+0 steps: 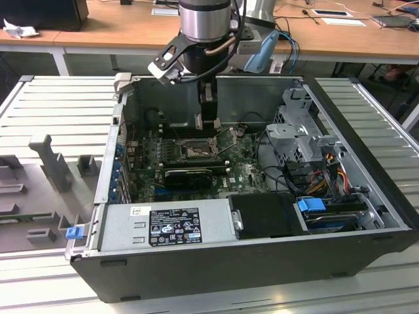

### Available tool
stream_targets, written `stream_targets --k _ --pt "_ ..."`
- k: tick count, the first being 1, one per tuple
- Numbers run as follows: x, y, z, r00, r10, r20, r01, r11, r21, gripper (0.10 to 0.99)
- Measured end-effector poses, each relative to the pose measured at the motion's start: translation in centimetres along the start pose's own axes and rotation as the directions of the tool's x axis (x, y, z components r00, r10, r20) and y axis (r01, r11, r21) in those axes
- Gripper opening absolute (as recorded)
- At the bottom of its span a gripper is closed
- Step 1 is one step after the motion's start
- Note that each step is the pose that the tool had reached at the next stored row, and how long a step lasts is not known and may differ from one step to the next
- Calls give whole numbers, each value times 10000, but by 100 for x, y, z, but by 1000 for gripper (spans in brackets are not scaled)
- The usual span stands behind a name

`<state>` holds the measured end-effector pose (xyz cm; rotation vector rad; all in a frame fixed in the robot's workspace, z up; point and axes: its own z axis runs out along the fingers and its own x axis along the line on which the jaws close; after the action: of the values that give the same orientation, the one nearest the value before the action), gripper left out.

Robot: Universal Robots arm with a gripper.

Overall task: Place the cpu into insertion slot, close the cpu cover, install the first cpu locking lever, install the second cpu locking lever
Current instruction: 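Place the cpu into insertion slot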

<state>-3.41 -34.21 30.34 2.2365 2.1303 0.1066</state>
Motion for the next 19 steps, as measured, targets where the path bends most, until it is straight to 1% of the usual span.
stream_targets --k 4,6,12,17,18,19 --pt "-1 -3 30 10000 48 4 -48 10000 0 525" --pt "-1 -5 61 9999 114 10 -114 9999 -1 525" --pt "-2 -10 118 9998 180 15 -180 9998 -3 525" --pt "-3 -18 211 9997 248 22 -248 9997 -3 525" --pt "-3 -20 228 9998 190 17 -190 9998 -2 525" --pt "-3 -22 250 10000 4 1 -4 10000 0 525"
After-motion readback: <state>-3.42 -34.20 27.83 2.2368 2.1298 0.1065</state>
